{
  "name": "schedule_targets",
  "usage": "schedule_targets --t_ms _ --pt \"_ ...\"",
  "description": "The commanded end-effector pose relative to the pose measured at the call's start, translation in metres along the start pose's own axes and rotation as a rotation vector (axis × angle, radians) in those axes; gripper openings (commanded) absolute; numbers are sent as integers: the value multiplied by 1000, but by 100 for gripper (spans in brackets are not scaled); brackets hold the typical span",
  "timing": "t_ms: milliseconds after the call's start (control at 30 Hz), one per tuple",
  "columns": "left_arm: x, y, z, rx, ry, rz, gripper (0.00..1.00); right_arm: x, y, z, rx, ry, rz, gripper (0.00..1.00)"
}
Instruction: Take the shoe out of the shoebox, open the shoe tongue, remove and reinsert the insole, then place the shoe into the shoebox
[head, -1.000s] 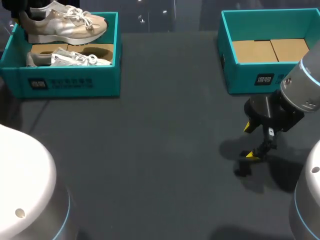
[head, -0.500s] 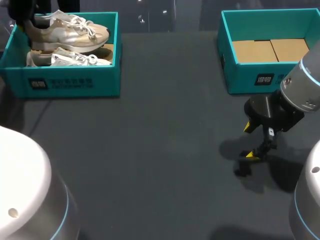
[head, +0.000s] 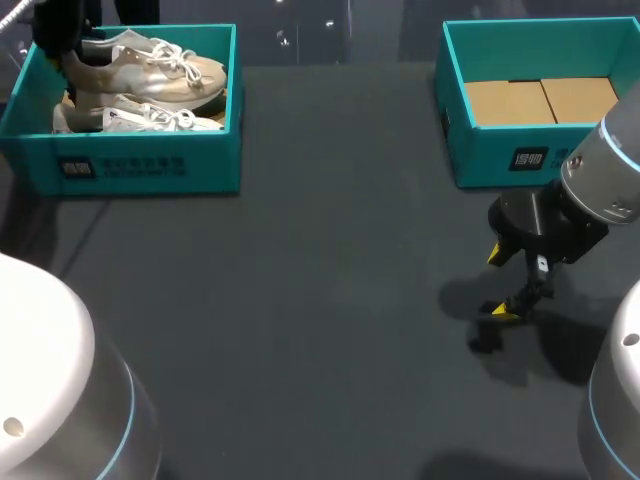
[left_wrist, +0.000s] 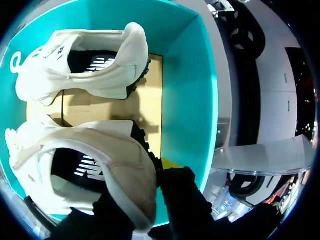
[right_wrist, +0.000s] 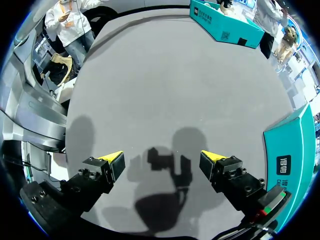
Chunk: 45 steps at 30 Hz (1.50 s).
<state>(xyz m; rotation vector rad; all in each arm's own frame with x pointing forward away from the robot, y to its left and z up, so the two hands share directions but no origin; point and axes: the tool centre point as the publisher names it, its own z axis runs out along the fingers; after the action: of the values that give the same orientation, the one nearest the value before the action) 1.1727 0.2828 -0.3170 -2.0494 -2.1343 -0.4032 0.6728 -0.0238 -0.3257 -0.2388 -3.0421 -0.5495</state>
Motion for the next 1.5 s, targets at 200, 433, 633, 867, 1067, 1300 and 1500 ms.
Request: schedule_targets --t_ms 200,433,633,867,1067,1300,1500 --pt "-4 4 11 3 0 -3 0 1 0 0 1 -3 0 100" --pt "-8 5 18 7 -4 4 0 1 0 0 1 -3 0 100" --pt "-11 3 21 5 -12 6 0 1 0 0 1 -3 0 100" --pt "-14 3 26 5 -20 5 0 1 0 0 1 -3 0 100" --pt "-15 2 29 3 -36 3 20 1 0 0 1 -3 0 100" --pt "-15 3 32 5 -47 -2 31 1 0 0 1 -3 0 100" --pt "-15 4 30 -3 -58 -2 49 1 0 0 1 -3 0 100"
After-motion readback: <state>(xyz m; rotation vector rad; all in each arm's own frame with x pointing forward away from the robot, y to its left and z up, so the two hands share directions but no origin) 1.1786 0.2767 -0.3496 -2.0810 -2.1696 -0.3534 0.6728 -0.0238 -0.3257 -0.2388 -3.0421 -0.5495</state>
